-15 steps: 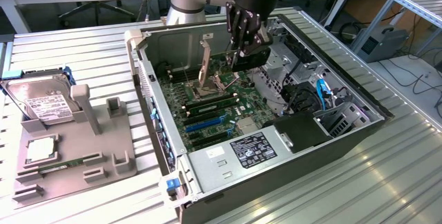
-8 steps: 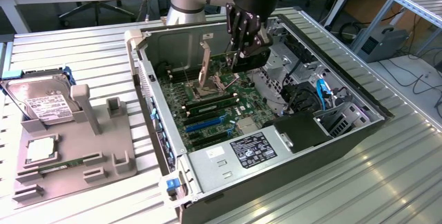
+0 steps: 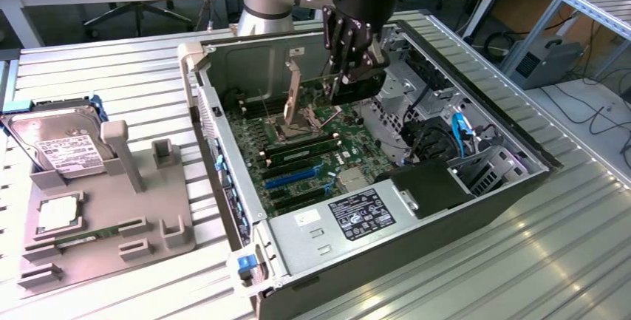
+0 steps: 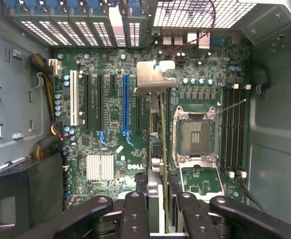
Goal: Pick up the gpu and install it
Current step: 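Insert the gpu into the slot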
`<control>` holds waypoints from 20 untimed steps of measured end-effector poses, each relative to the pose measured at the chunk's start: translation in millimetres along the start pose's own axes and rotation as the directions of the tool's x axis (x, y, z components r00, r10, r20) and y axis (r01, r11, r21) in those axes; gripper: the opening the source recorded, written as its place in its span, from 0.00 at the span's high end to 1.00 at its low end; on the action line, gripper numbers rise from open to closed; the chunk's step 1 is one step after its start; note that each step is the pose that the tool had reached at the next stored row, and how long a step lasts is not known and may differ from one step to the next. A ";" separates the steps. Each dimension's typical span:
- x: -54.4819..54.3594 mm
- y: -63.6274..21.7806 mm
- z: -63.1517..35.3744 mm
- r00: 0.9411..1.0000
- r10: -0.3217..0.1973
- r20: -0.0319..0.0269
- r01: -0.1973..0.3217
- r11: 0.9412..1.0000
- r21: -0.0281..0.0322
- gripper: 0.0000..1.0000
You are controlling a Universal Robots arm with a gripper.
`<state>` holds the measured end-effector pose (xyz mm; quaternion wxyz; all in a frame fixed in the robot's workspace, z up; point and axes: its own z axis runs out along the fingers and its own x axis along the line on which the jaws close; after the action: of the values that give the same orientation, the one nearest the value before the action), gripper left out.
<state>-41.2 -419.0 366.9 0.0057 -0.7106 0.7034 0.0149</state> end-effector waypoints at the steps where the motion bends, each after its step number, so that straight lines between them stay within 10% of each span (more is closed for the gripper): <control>1: 0.2 0.0 0.2 1.000 0.000 0.000 0.000 1.000 0.000 0.73; 20: 5.0 0.1 13.7 1.000 0.000 -0.003 0.000 1.000 0.000 0.73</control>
<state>-41.4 -423.6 353.1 0.0047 -0.7106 0.7034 0.0139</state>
